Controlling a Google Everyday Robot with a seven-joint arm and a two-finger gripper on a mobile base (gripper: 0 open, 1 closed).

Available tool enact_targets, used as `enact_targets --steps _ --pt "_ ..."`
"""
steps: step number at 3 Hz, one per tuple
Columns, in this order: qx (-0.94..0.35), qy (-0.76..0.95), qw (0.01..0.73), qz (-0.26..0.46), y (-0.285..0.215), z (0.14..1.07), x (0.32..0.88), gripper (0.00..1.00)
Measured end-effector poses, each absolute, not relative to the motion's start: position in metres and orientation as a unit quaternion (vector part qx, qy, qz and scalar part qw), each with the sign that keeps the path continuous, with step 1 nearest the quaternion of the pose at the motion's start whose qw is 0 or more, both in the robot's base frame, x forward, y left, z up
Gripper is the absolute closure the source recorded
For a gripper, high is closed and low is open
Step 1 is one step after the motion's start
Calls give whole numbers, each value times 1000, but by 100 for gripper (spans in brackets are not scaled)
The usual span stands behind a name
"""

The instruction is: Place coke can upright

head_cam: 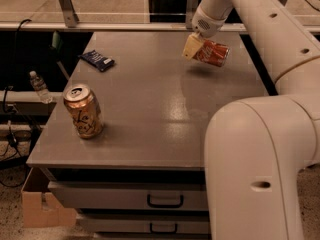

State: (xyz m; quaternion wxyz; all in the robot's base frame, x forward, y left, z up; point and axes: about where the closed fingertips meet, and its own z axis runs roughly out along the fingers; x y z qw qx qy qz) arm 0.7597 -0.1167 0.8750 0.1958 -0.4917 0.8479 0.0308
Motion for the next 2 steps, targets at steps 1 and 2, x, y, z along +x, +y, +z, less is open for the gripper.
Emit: enact_targets --steps 1,2 --pt "-502 823 256 64 -108 918 741 100" --pt "-509 790 322 117 -100 946 723 100"
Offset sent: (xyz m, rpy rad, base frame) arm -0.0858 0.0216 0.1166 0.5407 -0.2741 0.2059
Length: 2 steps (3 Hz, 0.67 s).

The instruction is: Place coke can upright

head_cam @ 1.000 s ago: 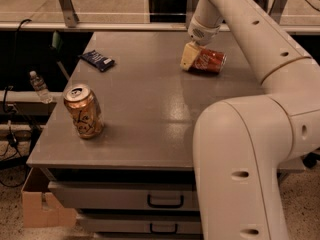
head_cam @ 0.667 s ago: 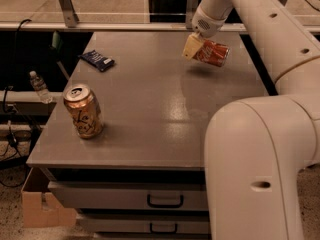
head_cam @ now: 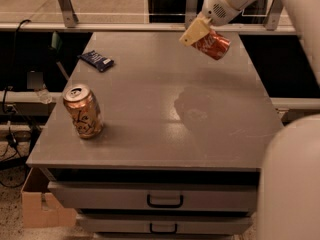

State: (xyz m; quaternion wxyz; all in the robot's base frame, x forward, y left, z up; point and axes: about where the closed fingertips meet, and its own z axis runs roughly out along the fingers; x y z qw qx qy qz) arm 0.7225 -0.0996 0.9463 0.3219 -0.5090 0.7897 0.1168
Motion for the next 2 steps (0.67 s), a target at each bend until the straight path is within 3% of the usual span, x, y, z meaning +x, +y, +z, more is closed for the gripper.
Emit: enact_targets --steps 2 --pt "-493 703 445 255 -90 971 694 100"
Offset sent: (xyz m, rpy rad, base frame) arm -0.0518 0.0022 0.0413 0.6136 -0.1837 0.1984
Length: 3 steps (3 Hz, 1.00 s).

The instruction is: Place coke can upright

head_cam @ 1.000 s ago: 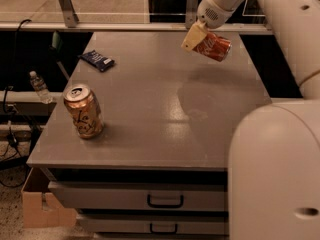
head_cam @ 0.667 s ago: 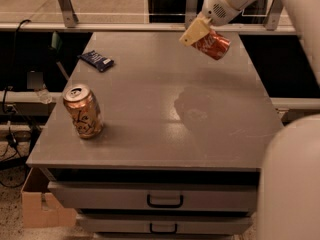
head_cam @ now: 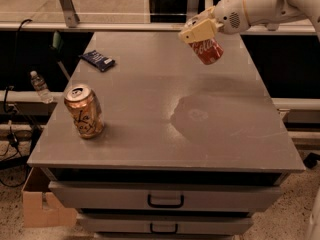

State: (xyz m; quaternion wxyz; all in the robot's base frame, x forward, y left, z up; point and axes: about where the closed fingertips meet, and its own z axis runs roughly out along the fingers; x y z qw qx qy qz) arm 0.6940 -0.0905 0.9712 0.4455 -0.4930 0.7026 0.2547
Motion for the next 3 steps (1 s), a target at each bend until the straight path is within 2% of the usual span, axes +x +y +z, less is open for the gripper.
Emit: enact_targets --steps 3 --pt "-420 623 528 396 -106 947 672 100"
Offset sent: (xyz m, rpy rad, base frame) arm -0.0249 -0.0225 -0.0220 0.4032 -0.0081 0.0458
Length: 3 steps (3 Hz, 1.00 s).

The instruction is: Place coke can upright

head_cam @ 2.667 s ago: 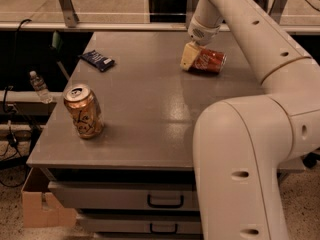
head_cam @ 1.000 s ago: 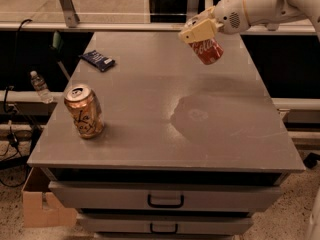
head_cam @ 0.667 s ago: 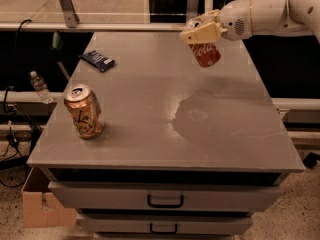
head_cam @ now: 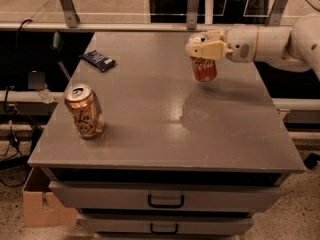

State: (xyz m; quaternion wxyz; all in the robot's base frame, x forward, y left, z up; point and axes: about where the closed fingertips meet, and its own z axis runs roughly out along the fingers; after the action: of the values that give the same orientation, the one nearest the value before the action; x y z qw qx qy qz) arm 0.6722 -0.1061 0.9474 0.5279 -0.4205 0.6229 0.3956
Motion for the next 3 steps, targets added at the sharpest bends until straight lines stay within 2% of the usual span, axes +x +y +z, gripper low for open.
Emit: enact_targets --steps 1,2,3 --pt "-404 607 540 421 -112 936 668 100" --pt "-402 585 552 437 -119 929 663 84" --pt "-406 570 559 444 -122 925 660 61"
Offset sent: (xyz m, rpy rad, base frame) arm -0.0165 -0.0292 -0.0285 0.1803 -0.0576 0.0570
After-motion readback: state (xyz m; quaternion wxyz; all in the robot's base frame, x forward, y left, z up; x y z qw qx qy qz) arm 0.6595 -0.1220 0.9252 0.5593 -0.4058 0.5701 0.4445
